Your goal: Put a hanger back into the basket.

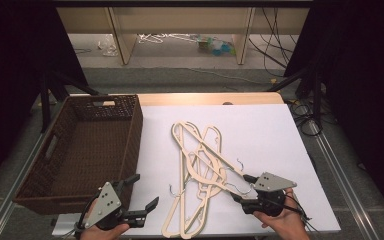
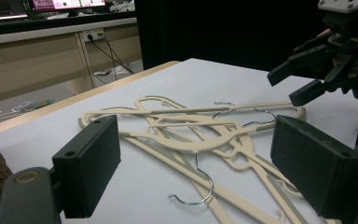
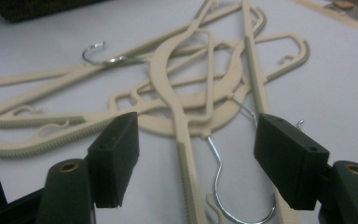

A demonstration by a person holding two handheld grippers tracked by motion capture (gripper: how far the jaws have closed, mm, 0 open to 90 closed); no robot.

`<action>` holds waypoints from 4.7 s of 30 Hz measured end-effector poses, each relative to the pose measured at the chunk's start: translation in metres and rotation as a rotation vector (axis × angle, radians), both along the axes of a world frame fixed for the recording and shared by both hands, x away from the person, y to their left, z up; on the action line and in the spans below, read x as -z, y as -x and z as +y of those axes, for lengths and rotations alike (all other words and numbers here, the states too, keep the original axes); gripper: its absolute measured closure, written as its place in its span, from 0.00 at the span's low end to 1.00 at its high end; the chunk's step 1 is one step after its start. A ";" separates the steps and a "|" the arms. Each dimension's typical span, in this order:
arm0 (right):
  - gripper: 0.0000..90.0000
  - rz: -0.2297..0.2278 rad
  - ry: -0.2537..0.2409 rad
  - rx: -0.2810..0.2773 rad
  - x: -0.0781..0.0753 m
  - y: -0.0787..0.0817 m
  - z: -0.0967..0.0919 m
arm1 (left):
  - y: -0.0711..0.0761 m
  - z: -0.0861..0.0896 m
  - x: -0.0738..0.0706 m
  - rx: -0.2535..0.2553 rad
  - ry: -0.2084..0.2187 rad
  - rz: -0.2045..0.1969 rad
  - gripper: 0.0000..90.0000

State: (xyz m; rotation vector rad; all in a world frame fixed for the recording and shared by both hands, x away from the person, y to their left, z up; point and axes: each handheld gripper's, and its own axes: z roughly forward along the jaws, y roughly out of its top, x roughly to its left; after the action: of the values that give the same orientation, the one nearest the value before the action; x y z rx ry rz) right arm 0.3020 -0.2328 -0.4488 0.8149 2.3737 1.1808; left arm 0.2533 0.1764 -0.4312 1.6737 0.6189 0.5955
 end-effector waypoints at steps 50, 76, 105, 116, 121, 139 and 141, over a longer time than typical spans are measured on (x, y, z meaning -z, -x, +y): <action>0.88 0.209 0.328 -0.234 0.007 -0.037 0.025 | -0.001 -0.008 0.006 0.014 -0.069 0.024 0.18; 0.88 0.212 0.379 -0.372 -0.047 -0.002 0.025 | -0.034 -0.070 0.038 0.167 -0.483 0.006 0.27; 0.88 0.214 0.366 -0.408 -0.044 -0.005 0.020 | -0.043 -0.112 0.040 0.456 -0.872 -0.297 0.73; 0.88 0.199 0.367 -0.427 -0.044 -0.008 0.015 | -0.042 -0.117 0.029 0.528 -0.938 -0.310 0.80; 0.76 0.193 0.335 -0.390 -0.048 -0.009 0.011 | -0.047 -0.119 0.022 0.564 -0.894 -0.312 0.84; 0.43 0.050 0.107 -0.214 -0.093 -0.004 -0.005 | -0.066 -0.117 -0.026 0.436 -0.765 -0.245 0.95; 0.40 0.038 0.098 -0.190 -0.098 -0.001 -0.005 | -0.069 -0.115 -0.028 0.404 -0.722 -0.205 0.95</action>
State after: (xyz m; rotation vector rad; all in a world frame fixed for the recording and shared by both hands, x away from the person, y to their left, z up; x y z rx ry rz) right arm 0.3033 -0.2376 -0.3504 0.5961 2.5640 1.1167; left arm 0.3222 0.0617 -0.4029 2.2862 -0.1208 0.7262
